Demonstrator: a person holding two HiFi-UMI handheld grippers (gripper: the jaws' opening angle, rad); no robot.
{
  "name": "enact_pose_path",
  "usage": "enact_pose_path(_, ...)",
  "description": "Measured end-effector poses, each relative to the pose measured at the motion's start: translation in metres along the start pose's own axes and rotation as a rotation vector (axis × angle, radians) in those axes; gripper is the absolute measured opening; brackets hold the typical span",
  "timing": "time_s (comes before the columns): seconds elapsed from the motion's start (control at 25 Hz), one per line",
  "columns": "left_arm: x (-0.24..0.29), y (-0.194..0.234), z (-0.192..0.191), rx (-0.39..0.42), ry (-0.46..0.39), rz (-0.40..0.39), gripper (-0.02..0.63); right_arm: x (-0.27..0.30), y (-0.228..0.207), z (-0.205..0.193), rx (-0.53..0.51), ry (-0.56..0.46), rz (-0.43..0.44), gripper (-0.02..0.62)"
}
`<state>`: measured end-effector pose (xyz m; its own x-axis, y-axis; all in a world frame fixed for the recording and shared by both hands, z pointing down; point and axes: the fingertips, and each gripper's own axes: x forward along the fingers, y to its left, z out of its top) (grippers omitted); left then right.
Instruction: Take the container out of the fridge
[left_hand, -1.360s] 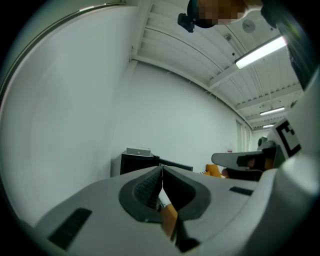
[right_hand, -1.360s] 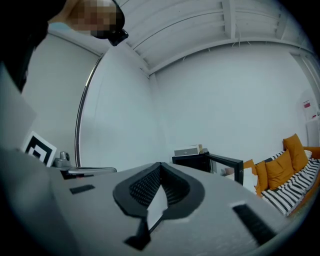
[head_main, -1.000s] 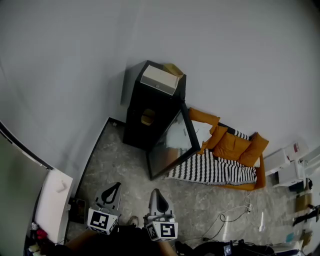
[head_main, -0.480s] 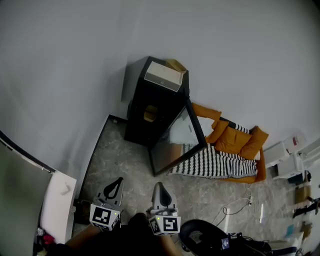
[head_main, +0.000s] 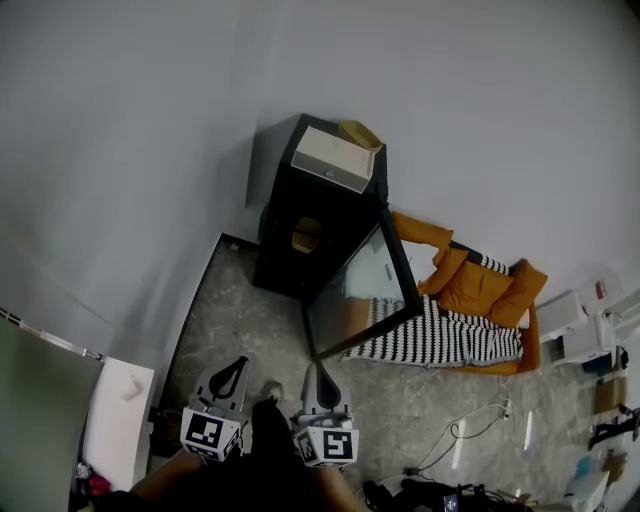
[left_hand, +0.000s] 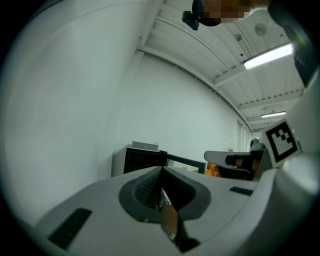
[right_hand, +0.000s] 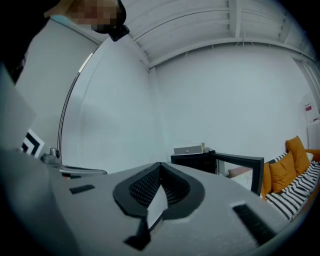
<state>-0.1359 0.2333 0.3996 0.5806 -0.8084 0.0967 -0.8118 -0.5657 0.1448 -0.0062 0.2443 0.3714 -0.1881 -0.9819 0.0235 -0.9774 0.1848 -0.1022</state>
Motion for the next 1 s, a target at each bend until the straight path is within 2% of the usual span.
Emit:
enact_pose_path(0.44, 0.14, -0.001, 0.004, -0.063, 0.032, 0.01, 0.005, 0.11, -0.089, 0.008, -0.03, 0.013, 0.063, 0.0)
enact_pose_path(0.6, 0.181, -0.003, -0.005, -0.112, 0.054, 0.018, 0.003, 0.139, -0.118, 0.003, -0.024, 0.02, 0.085, 0.0)
enact_pose_path(0.84, 0.228, 0.005, -0.024, -0.202, 0.085, 0.007, 0.005, 0.175, -0.139, -0.006, -0.008, 0.04, 0.096, 0.0)
enact_pose_path(1.0, 0.259, 0.019, -0.045, -0.237, 0.143, 0.005, 0.003, 0.198, -0.146, -0.017, 0.0, 0.054, 0.097, 0.0)
